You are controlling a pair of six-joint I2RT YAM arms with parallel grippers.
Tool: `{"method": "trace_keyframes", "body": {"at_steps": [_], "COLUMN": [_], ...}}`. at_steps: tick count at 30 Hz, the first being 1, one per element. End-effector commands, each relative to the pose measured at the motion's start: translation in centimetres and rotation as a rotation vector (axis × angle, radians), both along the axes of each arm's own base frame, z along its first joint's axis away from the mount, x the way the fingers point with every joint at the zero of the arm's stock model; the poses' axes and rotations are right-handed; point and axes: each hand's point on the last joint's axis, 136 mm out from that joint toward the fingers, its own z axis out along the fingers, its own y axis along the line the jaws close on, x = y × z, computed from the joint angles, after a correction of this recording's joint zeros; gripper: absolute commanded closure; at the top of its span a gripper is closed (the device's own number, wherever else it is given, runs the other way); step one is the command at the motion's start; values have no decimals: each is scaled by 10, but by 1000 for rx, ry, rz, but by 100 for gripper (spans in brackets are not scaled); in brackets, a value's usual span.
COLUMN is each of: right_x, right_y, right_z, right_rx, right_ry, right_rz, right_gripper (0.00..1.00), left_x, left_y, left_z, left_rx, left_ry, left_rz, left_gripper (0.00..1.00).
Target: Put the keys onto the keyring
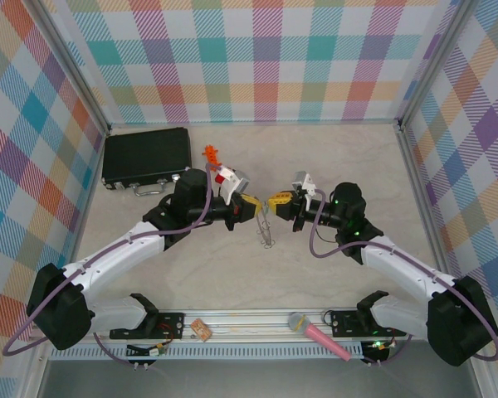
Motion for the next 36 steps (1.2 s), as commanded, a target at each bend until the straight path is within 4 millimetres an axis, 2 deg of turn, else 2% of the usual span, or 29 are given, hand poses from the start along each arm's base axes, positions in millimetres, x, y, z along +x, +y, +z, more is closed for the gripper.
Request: {"method": "trace_keyframes", "body": {"at_steps": [1, 19, 36], "right_x": [-2, -6, -15], "right_y": [-1, 5, 6], "right_z": [6, 4, 6], "right_rx": [9, 3, 8], "right_ry": [-53, -32, -41], "right_rz": [-2, 58, 92], "right_gripper": [100, 100, 100], "left_x": [-4, -5, 3], "left_y": [-5, -7, -3], "left_z": [17, 16, 8], "left_rx": [-31, -32, 5], "left_ry": [-44, -36, -20], "left_rz": [-33, -42, 8], "left_gripper": [100, 100, 100]}}
